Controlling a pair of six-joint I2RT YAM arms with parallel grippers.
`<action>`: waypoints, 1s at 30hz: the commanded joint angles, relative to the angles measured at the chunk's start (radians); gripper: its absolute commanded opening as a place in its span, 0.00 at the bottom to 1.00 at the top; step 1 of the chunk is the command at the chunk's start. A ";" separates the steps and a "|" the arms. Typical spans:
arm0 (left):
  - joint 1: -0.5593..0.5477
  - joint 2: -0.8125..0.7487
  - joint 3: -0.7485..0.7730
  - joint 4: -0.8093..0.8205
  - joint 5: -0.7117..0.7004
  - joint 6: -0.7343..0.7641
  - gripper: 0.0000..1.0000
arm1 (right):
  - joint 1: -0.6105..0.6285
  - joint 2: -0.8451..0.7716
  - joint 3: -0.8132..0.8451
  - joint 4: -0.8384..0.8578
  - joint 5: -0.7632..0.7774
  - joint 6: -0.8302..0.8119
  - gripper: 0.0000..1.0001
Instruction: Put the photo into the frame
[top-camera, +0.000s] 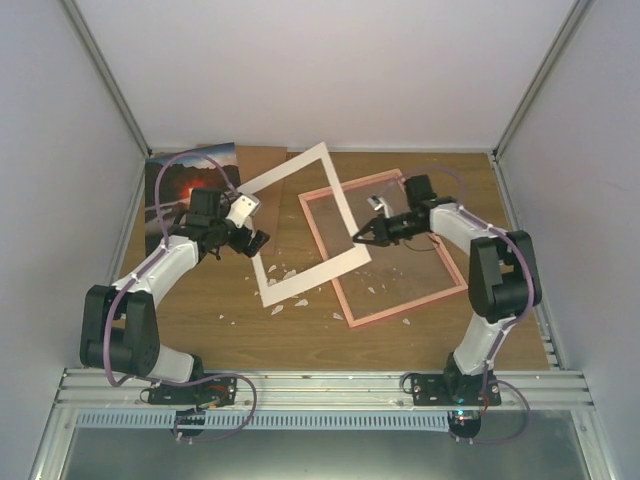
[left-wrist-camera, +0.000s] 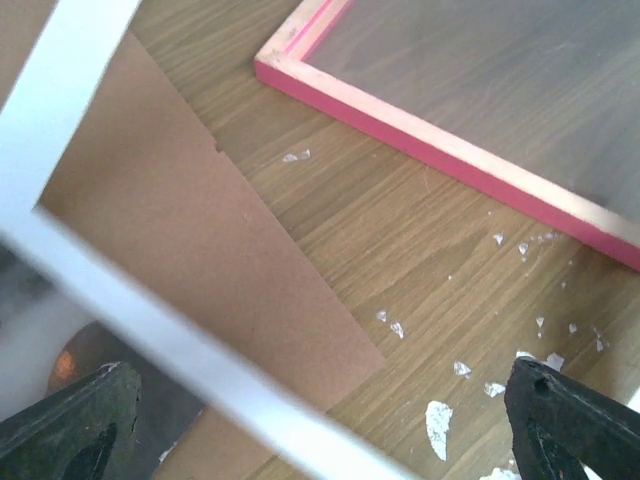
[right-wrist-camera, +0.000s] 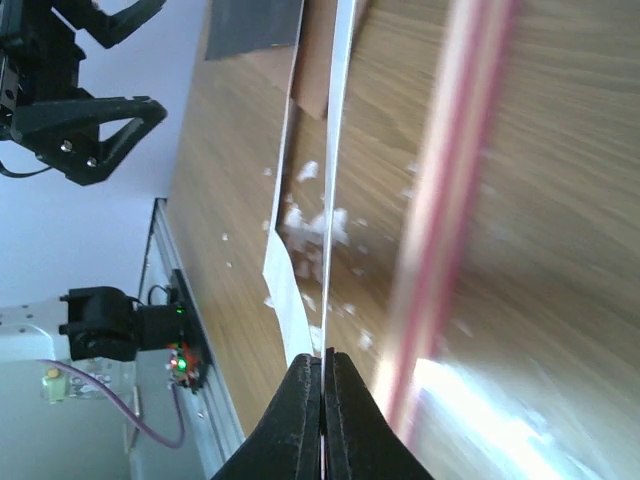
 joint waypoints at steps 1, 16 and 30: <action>0.007 -0.024 -0.029 0.021 0.013 0.037 0.99 | -0.157 -0.059 -0.035 -0.258 -0.019 -0.338 0.00; 0.006 0.103 0.058 0.055 0.043 0.043 0.98 | -0.533 -0.010 0.035 -0.662 0.234 -0.917 0.01; 0.006 0.143 0.074 0.065 0.051 0.023 0.97 | -0.618 0.069 0.066 -0.652 0.355 -1.062 0.01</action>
